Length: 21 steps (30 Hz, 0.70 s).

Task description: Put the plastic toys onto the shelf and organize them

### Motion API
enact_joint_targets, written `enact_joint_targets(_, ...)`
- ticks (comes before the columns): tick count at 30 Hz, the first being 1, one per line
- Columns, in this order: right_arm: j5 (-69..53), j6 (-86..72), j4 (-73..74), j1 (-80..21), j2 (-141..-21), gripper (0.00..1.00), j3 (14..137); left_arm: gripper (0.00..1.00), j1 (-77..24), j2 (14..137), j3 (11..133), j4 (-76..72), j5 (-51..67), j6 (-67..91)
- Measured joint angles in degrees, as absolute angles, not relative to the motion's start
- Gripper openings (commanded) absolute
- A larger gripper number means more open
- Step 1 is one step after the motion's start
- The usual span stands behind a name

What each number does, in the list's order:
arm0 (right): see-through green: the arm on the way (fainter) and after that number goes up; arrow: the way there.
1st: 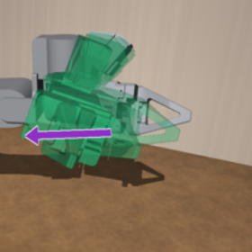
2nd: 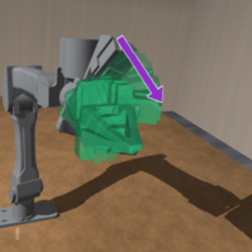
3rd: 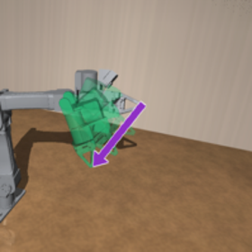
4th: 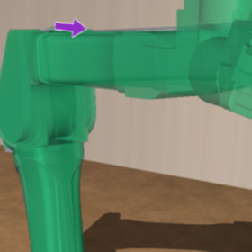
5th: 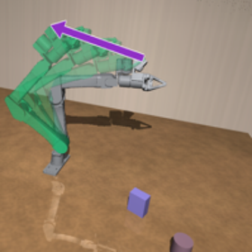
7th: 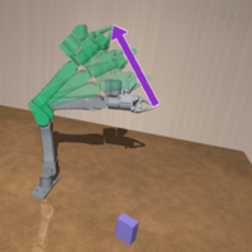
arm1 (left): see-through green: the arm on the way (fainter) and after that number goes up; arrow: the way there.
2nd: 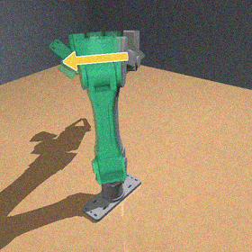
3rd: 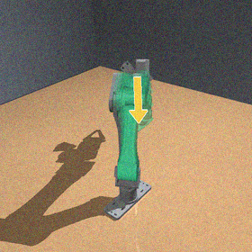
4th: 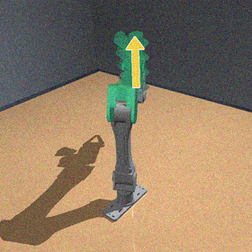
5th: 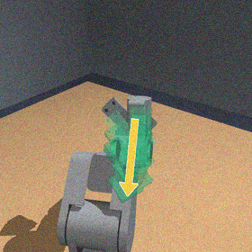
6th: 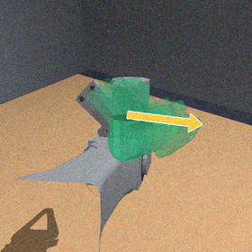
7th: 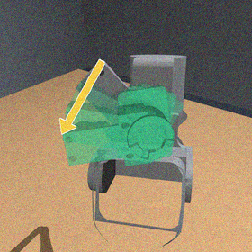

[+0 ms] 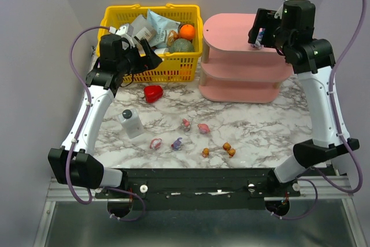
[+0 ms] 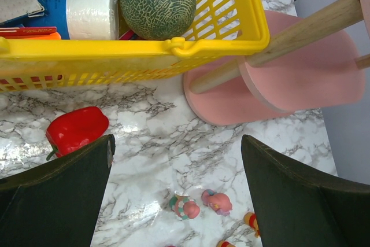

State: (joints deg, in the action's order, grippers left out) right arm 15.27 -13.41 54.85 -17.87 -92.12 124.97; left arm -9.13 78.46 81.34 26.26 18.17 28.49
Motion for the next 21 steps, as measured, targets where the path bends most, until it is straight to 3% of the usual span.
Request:
enact_joint_targets(9, 7.94, -13.34, 52.88, -17.89, -81.78, 0.96, 116.33, 0.99, -9.13, 77.65, 81.32, 26.24, 18.00, 28.51)
enact_joint_targets(21, -15.70, -10.37, 36.86, -19.94, -58.41, 0.94, 85.41, 0.99, -9.13, 77.14, 81.30, 25.85, 18.13, 28.99)
